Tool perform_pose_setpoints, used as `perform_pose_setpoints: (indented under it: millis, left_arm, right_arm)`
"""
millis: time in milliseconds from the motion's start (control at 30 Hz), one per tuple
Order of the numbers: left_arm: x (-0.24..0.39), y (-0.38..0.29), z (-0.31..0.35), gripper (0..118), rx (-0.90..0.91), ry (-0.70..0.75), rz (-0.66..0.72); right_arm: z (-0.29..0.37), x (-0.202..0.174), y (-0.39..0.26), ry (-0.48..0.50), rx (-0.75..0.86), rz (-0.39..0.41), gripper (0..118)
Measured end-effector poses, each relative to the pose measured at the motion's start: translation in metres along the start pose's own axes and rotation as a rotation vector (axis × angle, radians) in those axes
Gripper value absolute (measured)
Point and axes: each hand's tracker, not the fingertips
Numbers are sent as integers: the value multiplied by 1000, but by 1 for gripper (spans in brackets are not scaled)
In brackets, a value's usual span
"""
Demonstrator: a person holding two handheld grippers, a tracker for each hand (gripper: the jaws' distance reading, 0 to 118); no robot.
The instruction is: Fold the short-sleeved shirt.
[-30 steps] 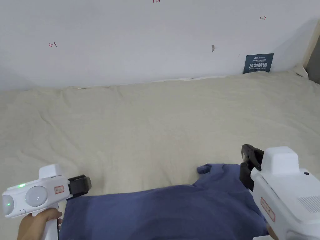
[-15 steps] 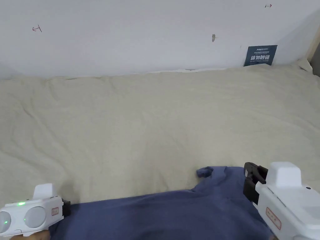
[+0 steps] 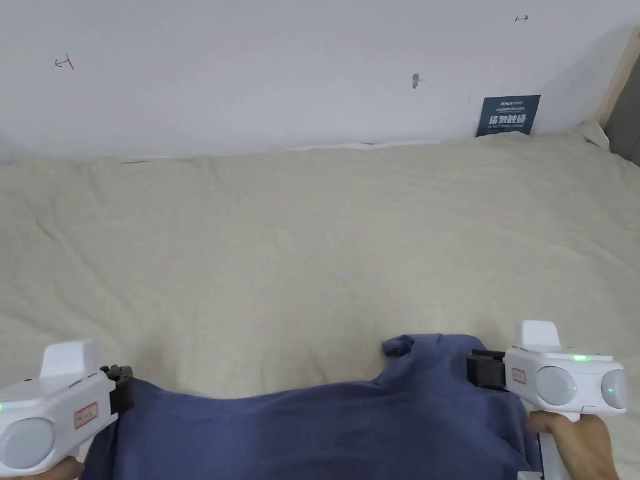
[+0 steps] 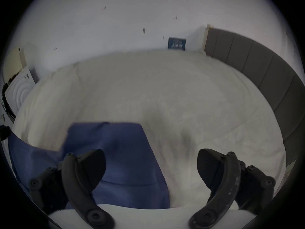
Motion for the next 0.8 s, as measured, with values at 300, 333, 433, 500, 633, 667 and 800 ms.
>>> perform_pose_setpoints:
  millis: [300, 333, 433, 500, 633, 667, 800]
  left_arm:
    - [-4, -16, -2, 1, -23, 21, 9]
    - [-5, -18, 1, 1, -23, 30, 9]
    - [-10, -24, 13, 1, -21, 47, 22]
    - [-14, -29, 26, 1, -13, 60, 25]
    - [-25, -36, 62, 1, 16, 79, 67]
    - [-27, -39, 71, 1, 26, 84, 74]
    - [-34, -52, 107, 1, 45, 100, 83]
  right_arm:
    - [-4, -28, -8, 64, -27, 140, 2]
    - [7, -34, -10, 57, -8, 188, 2]
    - [62, -42, -14, 42, 85, 185, 2]
    - [103, -37, -16, 87, 144, 143, 2]
    - [157, -4, -22, 144, 254, 102, 2]
    - [176, 1, -27, 153, 281, 94, 2]
    - [154, -7, -18, 185, 352, 85, 2]
